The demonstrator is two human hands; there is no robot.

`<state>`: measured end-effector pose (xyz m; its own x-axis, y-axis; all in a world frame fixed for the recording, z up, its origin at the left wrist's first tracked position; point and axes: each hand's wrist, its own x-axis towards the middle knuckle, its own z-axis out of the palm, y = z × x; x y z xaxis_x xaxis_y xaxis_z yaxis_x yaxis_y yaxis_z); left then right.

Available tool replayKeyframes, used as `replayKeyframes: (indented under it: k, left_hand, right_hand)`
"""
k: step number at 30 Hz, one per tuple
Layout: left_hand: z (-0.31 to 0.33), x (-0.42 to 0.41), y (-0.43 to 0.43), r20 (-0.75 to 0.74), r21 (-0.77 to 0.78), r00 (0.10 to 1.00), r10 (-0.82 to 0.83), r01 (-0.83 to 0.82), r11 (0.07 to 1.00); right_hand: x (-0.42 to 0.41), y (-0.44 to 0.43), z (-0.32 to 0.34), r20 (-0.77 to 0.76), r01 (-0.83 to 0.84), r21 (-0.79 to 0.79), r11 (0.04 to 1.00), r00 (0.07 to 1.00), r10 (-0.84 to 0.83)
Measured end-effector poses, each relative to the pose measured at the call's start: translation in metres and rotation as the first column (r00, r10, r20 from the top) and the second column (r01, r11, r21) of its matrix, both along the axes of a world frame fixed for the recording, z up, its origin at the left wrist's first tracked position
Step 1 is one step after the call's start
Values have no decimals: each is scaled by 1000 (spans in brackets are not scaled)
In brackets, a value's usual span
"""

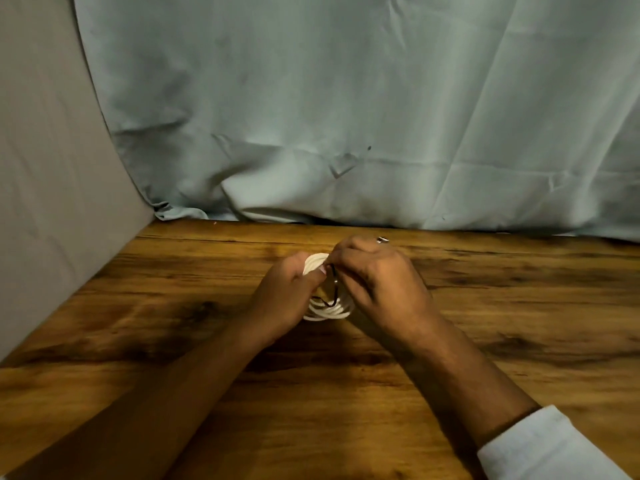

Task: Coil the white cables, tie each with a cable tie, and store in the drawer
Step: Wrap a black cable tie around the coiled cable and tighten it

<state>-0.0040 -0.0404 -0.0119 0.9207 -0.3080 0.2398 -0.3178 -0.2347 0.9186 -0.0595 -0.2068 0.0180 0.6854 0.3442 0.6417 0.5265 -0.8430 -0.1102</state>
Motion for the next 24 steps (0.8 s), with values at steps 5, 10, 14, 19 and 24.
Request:
replayKeyframes:
  k: [5, 10, 14, 19, 24]
  left_hand:
    - [-1, -8, -4, 318, 247, 945, -75, -6, 969]
    - [-3, -12, -6, 520, 339, 849, -90, -109, 934]
    - [-1, -14, -4, 639, 360, 767, -54, -236, 903]
    - [5, -22, -5, 714, 400, 687, -135, -242, 884]
    - [0, -18, -4, 639, 423, 739, -211, -110, 899]
  right_hand:
    - [-1, -6, 2, -2, -7, 121, 993, 1000, 7]
    - [5, 3, -1, -218, 83, 673, 735, 972, 89]
    - [7, 5, 7, -346, 199, 904, 379, 862, 371]
    - [15, -17, 2, -538, 475, 841, 259, 683, 494]
    - [14, -24, -4, -579, 555, 795, 243, 577, 576]
